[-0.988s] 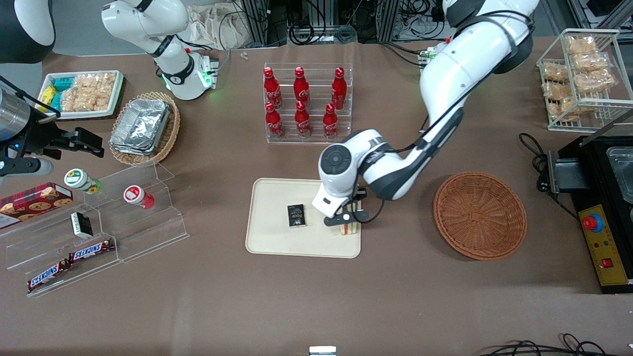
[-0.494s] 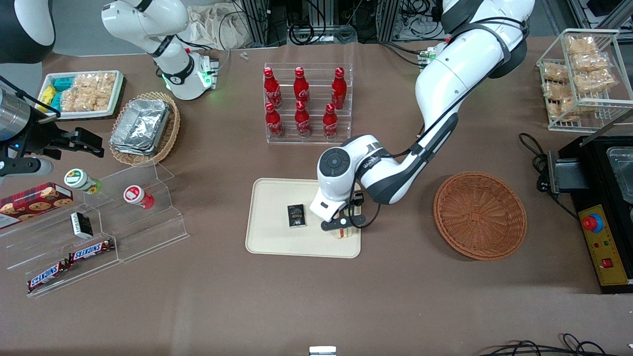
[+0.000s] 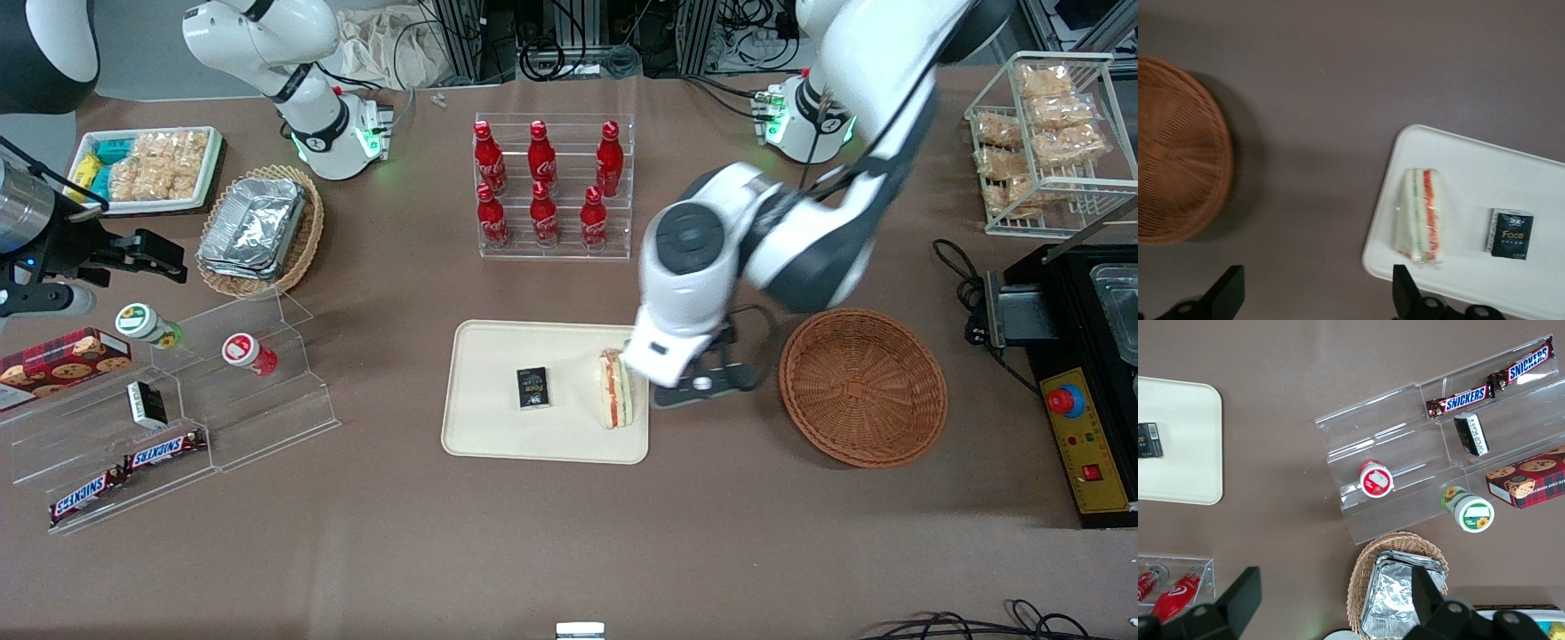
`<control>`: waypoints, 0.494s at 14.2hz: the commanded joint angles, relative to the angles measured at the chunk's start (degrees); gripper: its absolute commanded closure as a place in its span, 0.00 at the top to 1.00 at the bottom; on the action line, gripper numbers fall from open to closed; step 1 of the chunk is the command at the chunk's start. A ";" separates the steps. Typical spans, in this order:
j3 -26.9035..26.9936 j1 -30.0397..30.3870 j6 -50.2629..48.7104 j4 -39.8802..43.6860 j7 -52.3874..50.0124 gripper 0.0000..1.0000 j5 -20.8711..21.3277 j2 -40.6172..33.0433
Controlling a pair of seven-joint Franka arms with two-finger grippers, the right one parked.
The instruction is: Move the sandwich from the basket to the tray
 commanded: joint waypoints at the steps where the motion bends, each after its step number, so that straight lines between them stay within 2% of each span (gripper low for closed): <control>1: 12.43 -2.52 1.96 -11.31 11.53 1.00 -8.30 -11.15; 5: 20.96 -2.08 1.44 -17.30 25.86 1.00 -12.45 -16.88; 7: 24.56 -2.08 -1.35 -17.23 31.92 1.00 -12.63 -17.33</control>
